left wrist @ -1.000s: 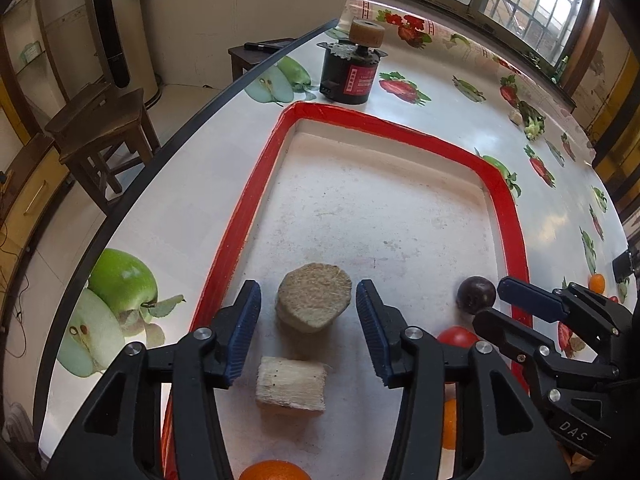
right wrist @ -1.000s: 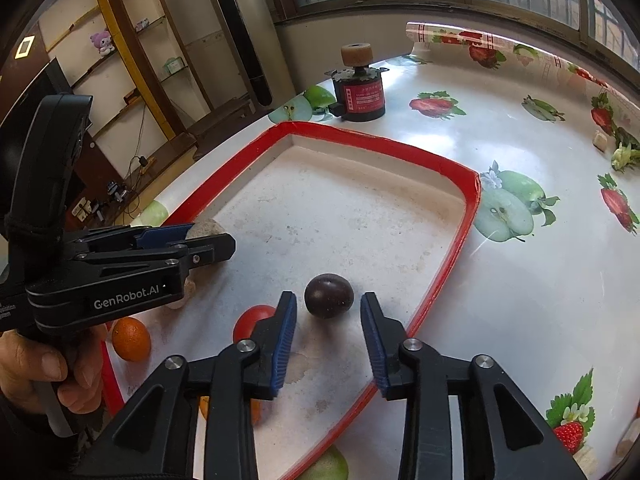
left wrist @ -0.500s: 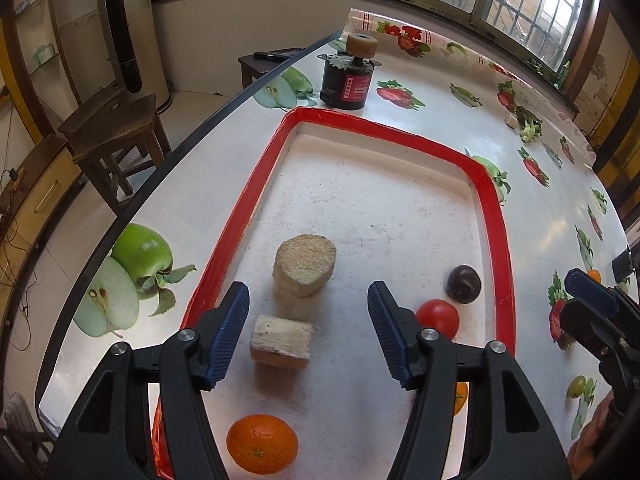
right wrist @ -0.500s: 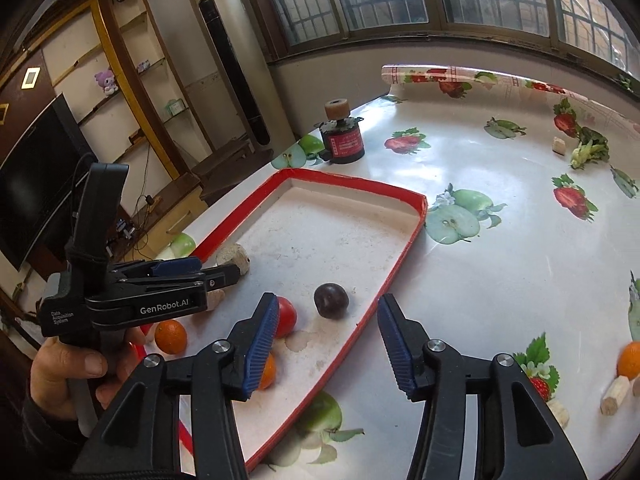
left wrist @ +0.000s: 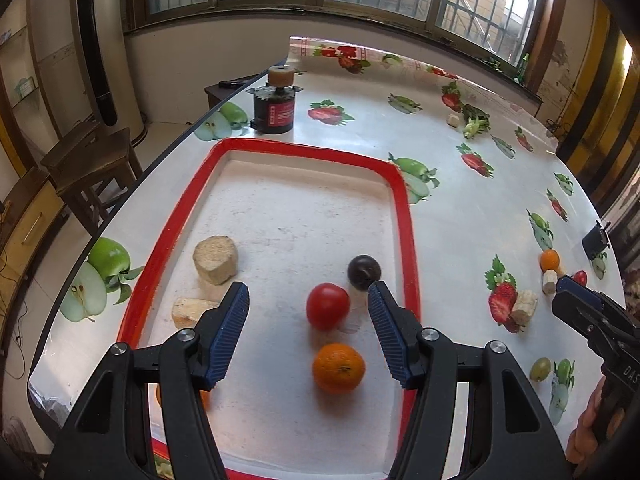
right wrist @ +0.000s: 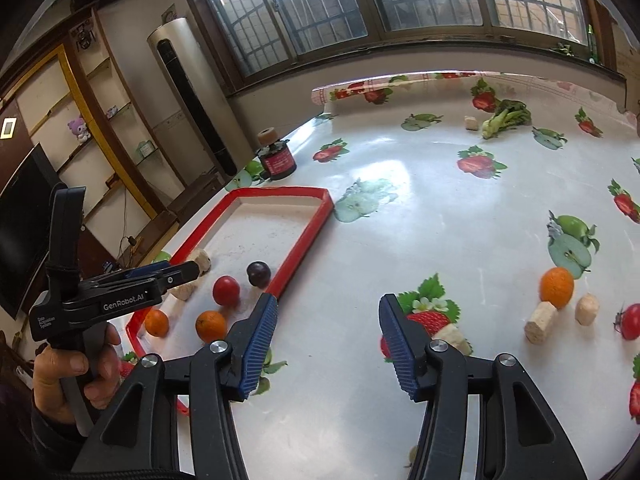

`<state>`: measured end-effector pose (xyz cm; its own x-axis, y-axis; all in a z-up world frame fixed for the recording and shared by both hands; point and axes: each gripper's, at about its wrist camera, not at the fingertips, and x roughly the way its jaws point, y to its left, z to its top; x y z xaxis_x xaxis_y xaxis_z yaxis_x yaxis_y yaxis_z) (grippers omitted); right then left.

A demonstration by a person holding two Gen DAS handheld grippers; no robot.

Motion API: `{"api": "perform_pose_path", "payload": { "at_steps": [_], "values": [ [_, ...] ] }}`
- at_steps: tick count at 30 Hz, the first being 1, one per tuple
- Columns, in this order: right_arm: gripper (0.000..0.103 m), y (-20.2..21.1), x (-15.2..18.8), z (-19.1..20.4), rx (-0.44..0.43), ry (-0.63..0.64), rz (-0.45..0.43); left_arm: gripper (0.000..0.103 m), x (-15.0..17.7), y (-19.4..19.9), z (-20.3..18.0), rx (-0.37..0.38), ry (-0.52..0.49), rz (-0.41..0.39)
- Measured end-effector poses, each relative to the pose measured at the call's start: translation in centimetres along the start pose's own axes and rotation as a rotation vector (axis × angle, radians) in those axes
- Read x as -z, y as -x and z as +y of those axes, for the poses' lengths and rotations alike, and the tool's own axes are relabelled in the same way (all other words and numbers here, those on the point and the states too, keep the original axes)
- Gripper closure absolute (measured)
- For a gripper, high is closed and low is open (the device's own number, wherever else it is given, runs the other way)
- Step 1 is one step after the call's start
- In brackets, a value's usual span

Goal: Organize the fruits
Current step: 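Lower the plum and cube into the tray and open both grippers, then move both grippers back toward the red tomato and beige cubes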

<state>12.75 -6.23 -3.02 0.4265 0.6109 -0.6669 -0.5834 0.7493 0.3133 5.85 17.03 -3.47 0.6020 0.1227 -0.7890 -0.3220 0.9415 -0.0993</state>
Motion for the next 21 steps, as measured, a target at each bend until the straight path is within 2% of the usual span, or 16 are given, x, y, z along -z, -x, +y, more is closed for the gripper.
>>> {"api": "perform_pose_path", "payload": {
  "at_steps": [5, 7, 12, 15, 21],
  "values": [
    [0.045, 1.9, 1.0, -2.0, 0.026, -0.027, -0.03, 0.041, 0.5, 0.6, -2.2, 0.025, -0.031, -0.006],
    [0.032, 2.8, 1.5, -2.8, 0.045, -0.042, -0.046, 0.04, 0.9, 0.7, -3.1, 0.03, -0.048, -0.001],
    [0.03, 4.3, 3.0, -4.6, 0.085, -0.068, -0.042, 0.04, 1.6, 0.8, -4.8, 0.058, -0.067, 0.007],
    [0.023, 5.1, 3.9, -5.5, 0.116, -0.081, -0.044, 0.04, 2.4, 0.9, -6.2, 0.087, -0.087, 0.016],
    [0.021, 7.1, 6.1, -7.7, 0.16, -0.12, -0.044, 0.04, 3.8, 0.8, -9.3, 0.136, -0.146, 0.042]
  ]
}}
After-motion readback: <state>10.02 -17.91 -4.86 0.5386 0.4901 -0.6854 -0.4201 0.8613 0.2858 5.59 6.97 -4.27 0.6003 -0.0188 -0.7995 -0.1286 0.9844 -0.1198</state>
